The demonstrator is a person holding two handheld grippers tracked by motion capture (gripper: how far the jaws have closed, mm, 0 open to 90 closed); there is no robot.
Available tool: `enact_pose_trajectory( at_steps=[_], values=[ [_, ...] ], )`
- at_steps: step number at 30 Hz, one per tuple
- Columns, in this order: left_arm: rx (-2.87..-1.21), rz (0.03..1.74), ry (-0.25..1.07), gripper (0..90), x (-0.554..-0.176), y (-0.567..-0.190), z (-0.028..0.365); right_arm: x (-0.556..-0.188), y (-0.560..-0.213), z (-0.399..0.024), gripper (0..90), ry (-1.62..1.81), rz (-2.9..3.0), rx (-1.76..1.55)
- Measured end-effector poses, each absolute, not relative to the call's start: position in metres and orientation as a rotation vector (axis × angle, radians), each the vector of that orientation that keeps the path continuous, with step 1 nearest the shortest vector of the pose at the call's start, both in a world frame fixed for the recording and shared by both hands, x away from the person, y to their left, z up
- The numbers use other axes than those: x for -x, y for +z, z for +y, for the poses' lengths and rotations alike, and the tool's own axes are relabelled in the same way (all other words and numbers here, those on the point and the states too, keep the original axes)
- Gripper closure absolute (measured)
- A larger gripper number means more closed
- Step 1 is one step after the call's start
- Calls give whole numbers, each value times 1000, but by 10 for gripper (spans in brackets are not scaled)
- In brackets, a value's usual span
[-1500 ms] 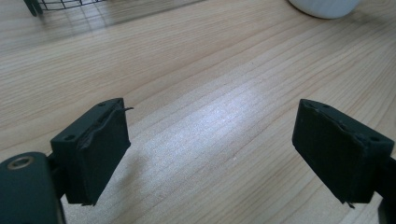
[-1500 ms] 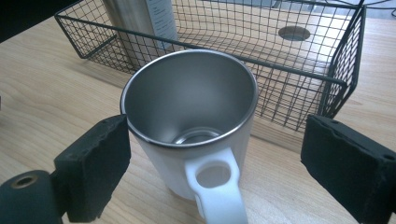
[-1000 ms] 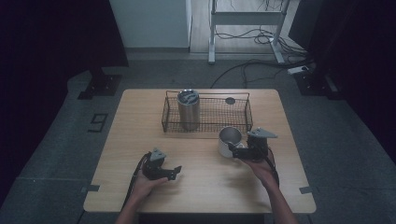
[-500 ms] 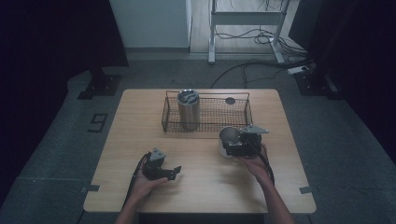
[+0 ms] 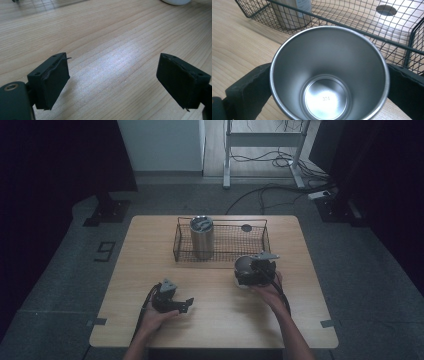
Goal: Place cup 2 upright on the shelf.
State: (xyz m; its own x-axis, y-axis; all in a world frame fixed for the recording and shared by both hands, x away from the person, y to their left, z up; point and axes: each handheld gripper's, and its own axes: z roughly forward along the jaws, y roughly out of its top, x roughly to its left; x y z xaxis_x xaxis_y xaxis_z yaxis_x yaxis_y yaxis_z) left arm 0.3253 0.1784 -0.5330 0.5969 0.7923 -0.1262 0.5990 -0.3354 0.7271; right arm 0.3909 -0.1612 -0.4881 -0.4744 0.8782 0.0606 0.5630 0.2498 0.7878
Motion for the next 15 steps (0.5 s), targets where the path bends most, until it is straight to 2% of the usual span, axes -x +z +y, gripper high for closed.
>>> enact_pose_trajectory(
  at_steps=[4, 7, 15],
  values=[
    [-2057, 1104, 321, 111, -326, -533, 179, -393, -492, -158, 7, 1062, 2145, -1317],
    [-2056, 1105, 320, 112, -326, -533, 180, -393, -494, -157, 60, 1047, 2162, -1297],
    [-2051, 1106, 317, 112, -326, -532, 180, -394, -493, -158, 68, 1040, 2186, -1277]
  ],
)
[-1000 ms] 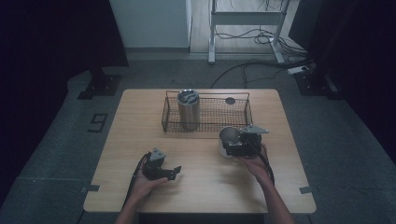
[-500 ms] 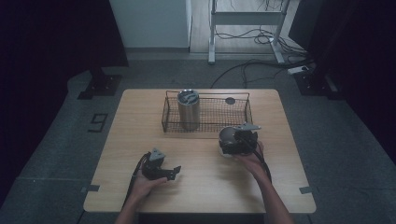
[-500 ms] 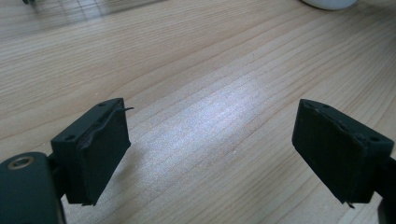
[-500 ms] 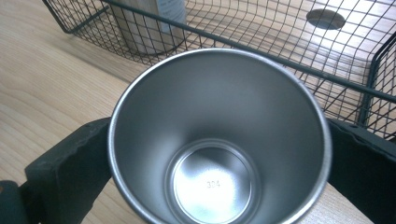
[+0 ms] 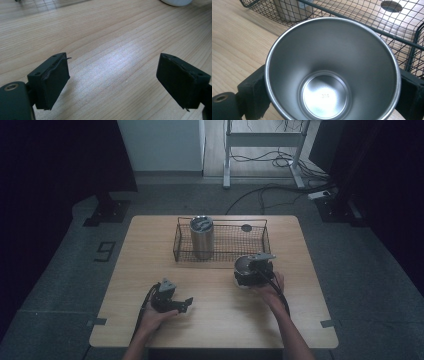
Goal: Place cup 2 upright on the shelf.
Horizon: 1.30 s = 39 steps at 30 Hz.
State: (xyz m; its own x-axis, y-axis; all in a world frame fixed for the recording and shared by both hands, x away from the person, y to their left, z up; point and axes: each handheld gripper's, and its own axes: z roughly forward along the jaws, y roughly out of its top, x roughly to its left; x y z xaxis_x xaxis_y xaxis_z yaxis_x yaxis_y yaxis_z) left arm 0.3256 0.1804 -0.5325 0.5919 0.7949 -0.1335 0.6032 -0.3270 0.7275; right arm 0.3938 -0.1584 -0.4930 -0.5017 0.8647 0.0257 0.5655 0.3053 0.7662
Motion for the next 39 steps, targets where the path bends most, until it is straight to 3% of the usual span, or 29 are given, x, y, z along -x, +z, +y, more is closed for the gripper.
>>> enact_pose_trajectory(
  at_steps=[39],
  values=[
    [-2087, 1074, 308, 127, -319, -525, 166, -380, -431, -158, 70, 1154, 2129, -1217]
  ],
)
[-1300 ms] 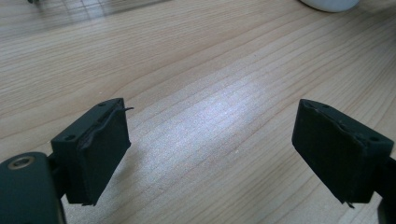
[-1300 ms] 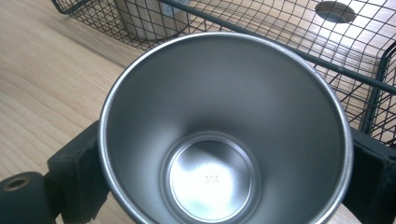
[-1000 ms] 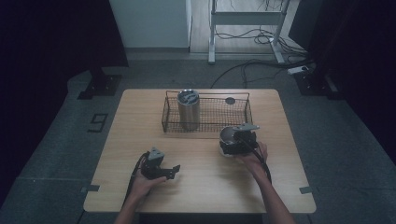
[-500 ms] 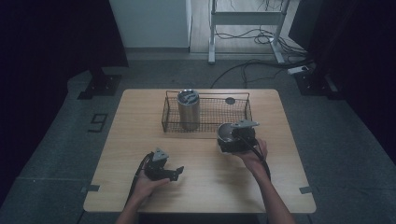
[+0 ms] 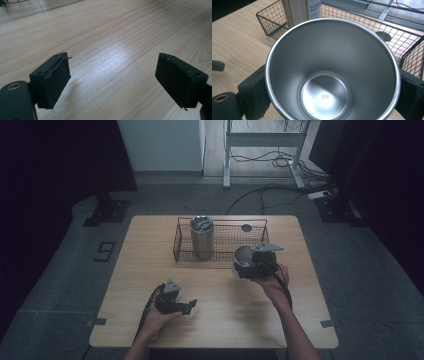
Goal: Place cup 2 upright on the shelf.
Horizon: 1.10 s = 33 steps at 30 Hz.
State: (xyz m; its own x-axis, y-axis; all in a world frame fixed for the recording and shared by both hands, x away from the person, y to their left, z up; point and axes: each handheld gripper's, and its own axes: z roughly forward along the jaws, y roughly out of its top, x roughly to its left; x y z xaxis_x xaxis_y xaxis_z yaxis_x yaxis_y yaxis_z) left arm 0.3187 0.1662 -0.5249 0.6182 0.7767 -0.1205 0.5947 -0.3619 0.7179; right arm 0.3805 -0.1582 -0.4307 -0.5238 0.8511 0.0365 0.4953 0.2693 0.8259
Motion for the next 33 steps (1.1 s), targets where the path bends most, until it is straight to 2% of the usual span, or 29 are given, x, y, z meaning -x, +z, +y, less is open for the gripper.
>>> enact_pose_trajectory(
  at_steps=[33],
  values=[
    [-2084, 1069, 296, 131, -317, -523, 169, -411, -391, -158, 70, 1173, 2075, -1221]
  ],
)
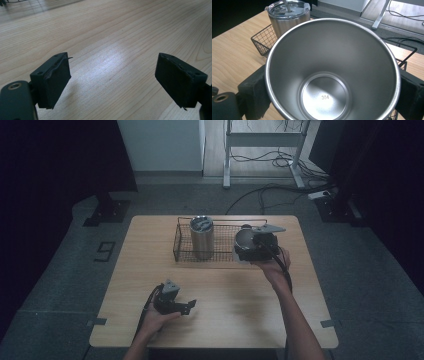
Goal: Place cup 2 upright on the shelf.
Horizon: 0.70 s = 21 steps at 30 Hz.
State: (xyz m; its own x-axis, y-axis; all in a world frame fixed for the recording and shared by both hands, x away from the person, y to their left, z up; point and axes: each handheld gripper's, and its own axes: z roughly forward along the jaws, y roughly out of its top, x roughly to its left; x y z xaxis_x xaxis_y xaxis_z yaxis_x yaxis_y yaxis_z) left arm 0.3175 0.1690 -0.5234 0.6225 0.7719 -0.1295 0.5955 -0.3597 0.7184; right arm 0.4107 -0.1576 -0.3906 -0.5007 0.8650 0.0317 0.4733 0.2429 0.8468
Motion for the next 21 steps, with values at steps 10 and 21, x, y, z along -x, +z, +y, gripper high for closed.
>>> enact_pose_trajectory(
  at_steps=[10, 21],
  values=[
    [-2080, 1069, 293, 131, -317, -523, 170, -422, -388, -160, 70, 1165, 2068, -1237],
    [-2076, 1069, 292, 131, -317, -522, 170, -434, -387, -161, 70, 1166, 2044, -1258]
  ],
)
